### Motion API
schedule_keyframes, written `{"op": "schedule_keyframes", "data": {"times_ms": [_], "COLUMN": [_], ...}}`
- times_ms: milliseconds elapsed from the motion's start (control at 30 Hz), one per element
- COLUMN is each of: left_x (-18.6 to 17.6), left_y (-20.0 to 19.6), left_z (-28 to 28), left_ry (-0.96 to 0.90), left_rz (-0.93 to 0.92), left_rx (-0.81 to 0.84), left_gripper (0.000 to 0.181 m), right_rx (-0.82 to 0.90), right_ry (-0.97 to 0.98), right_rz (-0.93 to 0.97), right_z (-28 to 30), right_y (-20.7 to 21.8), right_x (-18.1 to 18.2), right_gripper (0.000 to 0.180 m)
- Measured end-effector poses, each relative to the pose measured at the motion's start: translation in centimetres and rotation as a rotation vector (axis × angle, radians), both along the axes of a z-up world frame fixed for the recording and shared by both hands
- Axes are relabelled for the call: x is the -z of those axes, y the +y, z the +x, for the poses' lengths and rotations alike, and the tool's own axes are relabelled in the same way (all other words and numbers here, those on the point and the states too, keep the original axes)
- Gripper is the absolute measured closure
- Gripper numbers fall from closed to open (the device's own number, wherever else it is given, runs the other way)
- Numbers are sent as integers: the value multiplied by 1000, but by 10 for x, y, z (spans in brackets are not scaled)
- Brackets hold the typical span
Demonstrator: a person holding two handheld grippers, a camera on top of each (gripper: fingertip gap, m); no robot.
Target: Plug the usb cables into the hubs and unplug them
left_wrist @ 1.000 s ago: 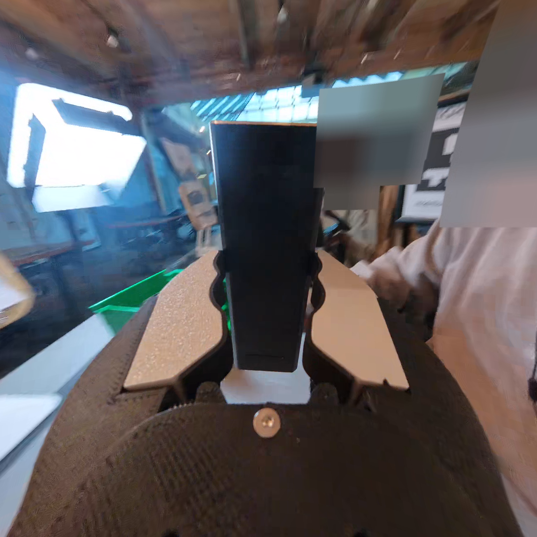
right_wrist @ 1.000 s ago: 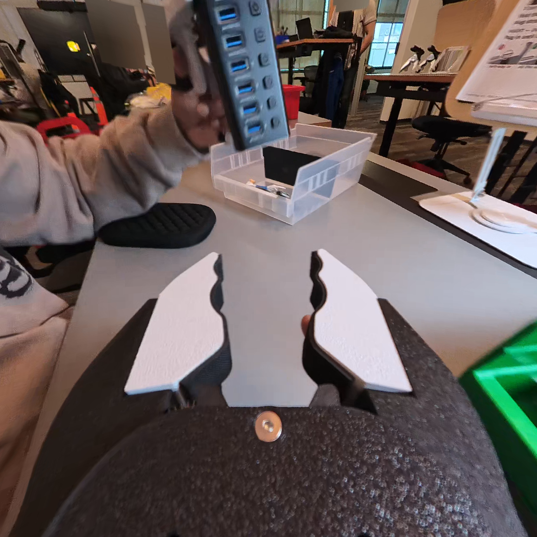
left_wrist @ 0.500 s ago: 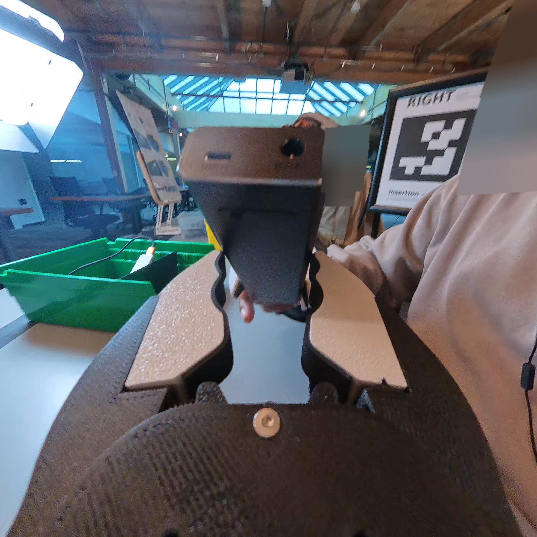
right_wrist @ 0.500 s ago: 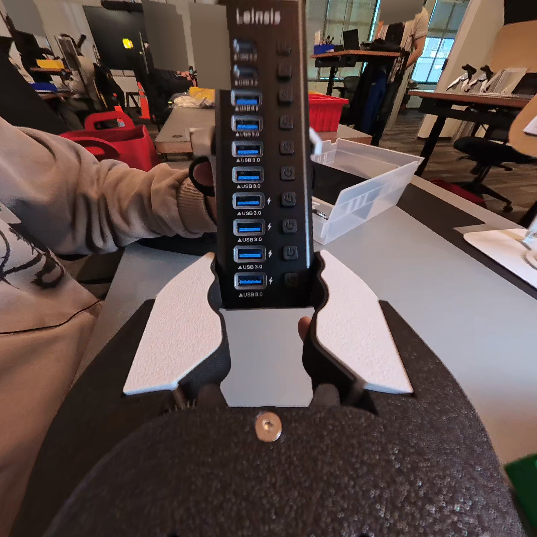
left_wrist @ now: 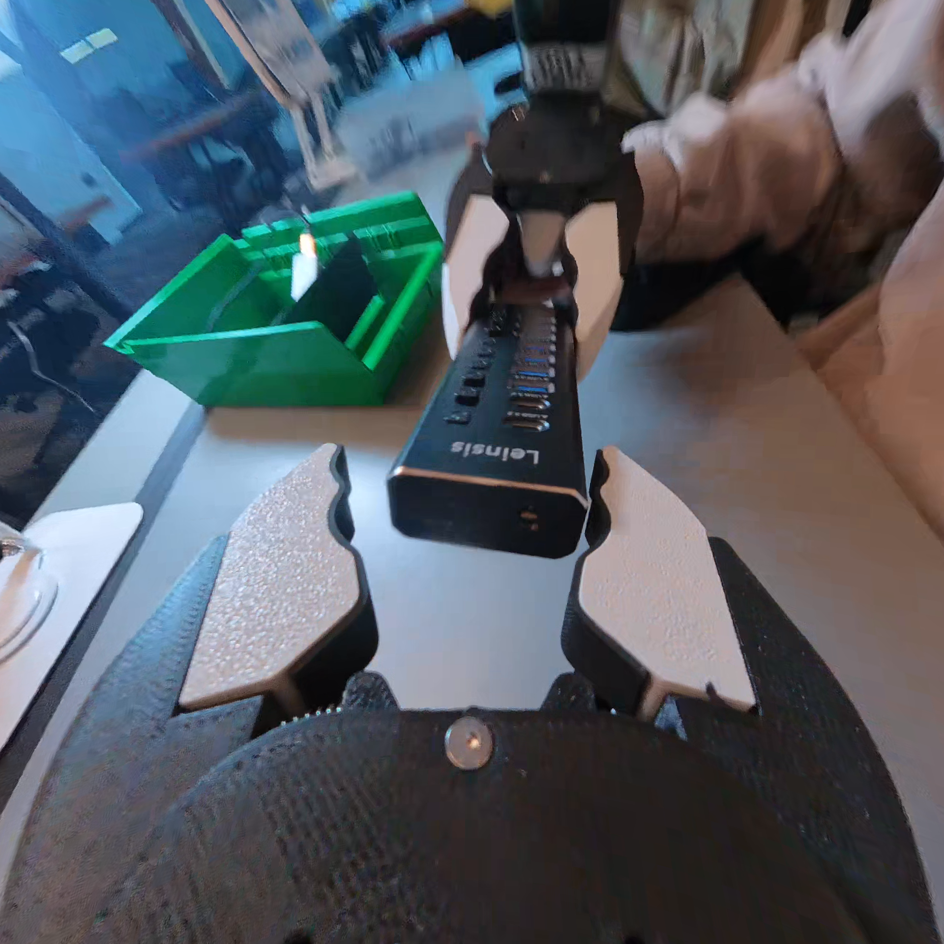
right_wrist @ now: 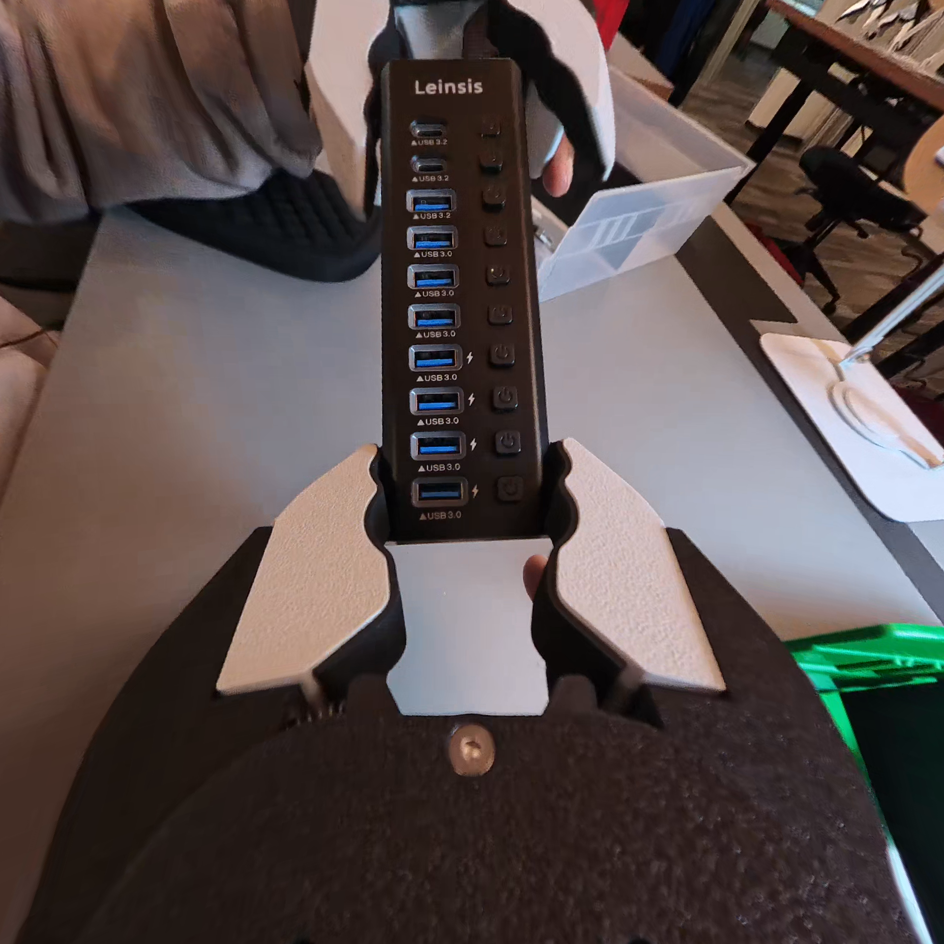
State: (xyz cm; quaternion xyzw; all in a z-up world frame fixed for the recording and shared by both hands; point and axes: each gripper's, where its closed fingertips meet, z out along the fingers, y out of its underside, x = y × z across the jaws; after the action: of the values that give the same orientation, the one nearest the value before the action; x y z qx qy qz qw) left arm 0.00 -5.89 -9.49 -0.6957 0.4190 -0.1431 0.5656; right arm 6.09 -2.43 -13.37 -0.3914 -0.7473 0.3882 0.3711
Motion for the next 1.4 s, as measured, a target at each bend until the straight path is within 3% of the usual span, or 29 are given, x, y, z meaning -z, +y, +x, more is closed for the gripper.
{"op": "schedule_keyframes", "data": {"times_ms": [133,333,500,667,800,933,1000,1033,1133,1200,1300,1400], "left_x": [22,-6,-26,-32,-23,-17,-19,-21,-26,-23,-21,-28], "left_y": [0,-9,-33,-51,-53,-45,-28,-20,10,22,34,45], "left_z": [9,22,38,71,89,89,81,77,57,49,46,44], "left_ry": [72,-42,0,62,158,123,8,-77,-331,-450,-471,-539], "left_rz": [-16,74,94,35,-10,-34,-44,-55,-59,-106,-69,-31], "left_rx": [34,112,263,484,597,588,490,437,208,90,-44,-219], "left_gripper": [106,107,108,107,107,107,109,122,127,132,133,119], "right_rx": [-6,-49,-239,-499,-694,-636,-562,-511,-303,-134,118,398], "right_ry": [-36,-7,-71,-216,-260,-253,-205,-170,-37,75,242,353], "right_rz": [35,-42,-181,-445,-633,-650,-657,-640,-515,-402,-126,238], "right_z": [-3,2,12,26,37,34,29,26,11,0,-15,-22], "right_y": [-2,-11,-43,-72,-99,-98,-87,-78,-42,-20,4,26], "right_x": [12,4,4,-5,-20,-15,-16,-17,-21,-27,-35,-41], "right_gripper": [120,120,119,110,136,143,145,151,151,151,151,151]}}
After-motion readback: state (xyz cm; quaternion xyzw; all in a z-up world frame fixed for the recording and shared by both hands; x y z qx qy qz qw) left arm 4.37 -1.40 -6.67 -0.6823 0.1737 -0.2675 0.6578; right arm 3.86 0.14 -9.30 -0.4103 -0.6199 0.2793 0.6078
